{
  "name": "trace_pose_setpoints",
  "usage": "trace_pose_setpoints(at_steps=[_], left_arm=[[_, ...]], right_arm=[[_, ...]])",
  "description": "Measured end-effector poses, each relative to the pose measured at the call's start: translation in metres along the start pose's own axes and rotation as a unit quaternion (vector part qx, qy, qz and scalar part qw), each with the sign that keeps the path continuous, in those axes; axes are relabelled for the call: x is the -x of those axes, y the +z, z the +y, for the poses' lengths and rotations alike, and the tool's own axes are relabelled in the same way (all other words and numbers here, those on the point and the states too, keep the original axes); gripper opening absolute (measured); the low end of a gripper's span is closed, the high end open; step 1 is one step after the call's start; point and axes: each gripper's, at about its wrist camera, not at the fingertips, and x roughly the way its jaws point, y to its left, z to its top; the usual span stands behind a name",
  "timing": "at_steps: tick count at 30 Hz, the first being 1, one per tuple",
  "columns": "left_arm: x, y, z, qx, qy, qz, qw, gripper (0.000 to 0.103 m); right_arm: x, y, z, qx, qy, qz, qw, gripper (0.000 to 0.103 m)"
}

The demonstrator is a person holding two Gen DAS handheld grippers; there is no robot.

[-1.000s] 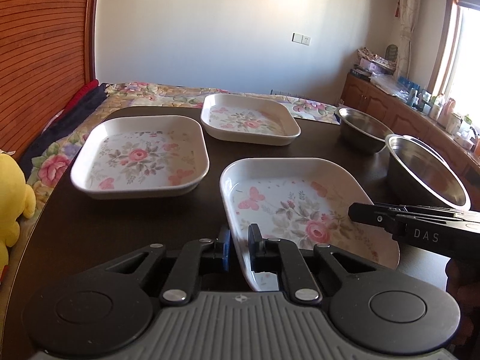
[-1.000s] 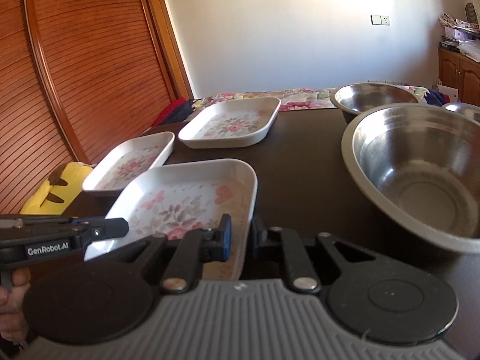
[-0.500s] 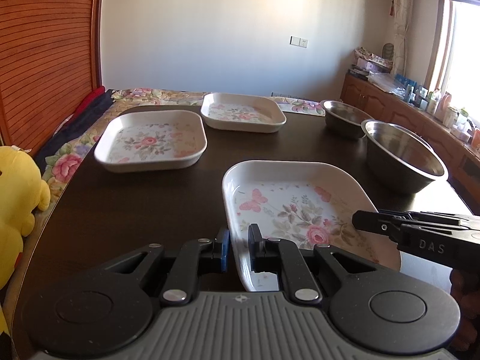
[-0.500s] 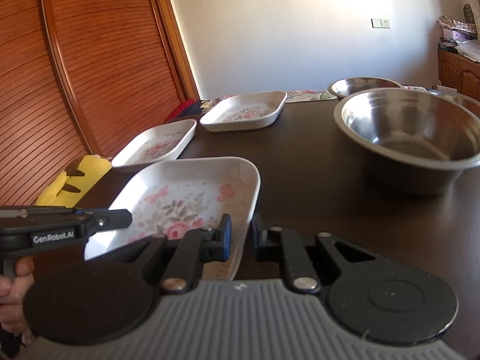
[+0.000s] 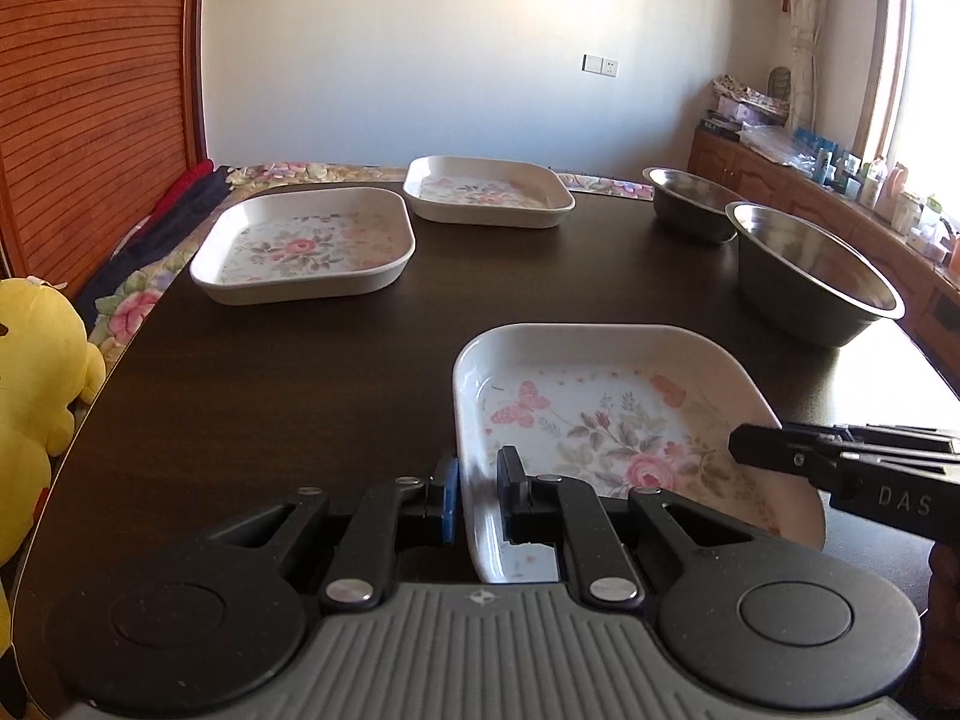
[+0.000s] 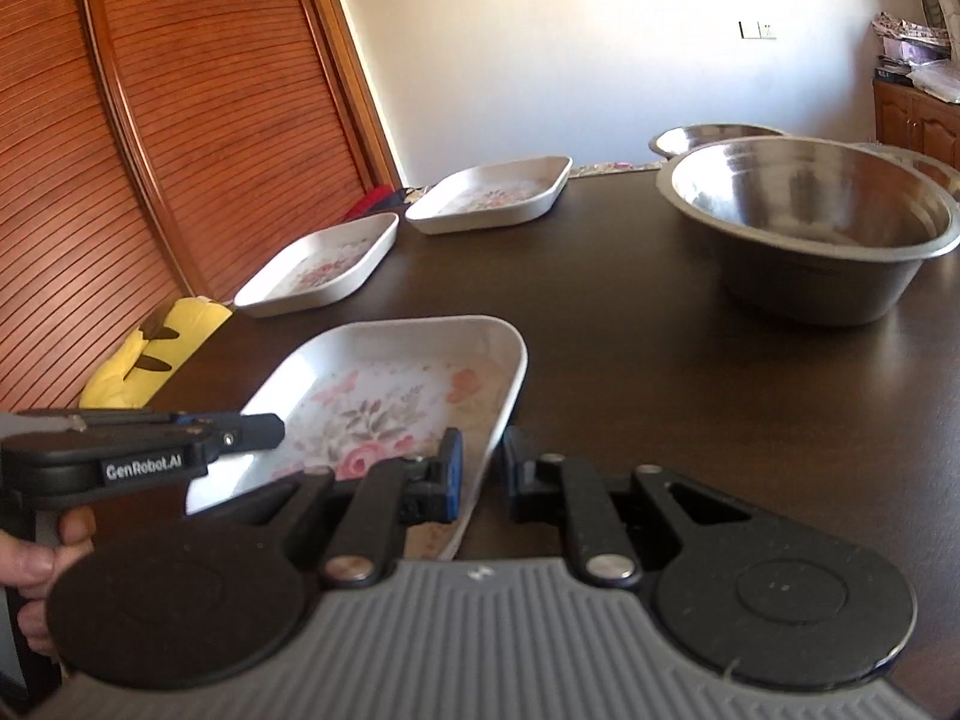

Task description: Organize plates and bowls

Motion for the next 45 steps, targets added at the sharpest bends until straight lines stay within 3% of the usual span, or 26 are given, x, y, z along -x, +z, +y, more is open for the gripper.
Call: trace_pose_setpoints(at_steps=[18, 22, 38, 45], left_arm=[[0.0, 0.001, 0.001, 0.003, 0.003, -0.004, 1.0, 0.015], [0.003, 0.003, 0.004, 0.008, 0.004, -0.011, 0.9999, 0.028], [0.009, 0.026, 0.017, 0.002, 0.023, -0.038, 0.999, 0.044], [0.002, 0.043, 0.027, -0.009, 0.025, -0.046, 0.9986, 0.059]], right_arm=[[-0.001, 0.002, -0.001, 0.019, -0.012, -0.01, 1.0, 0.016], [0.004, 0.008, -0.001, 0.026, -0.019, -0.023, 0.999, 0.016], [0.006, 0.041, 0.007, 0.063, -0.009, -0.055, 0.996, 0.016], [-0.007, 0.059, 0.014, 0.085, -0.002, -0.051, 0.995, 0.017]])
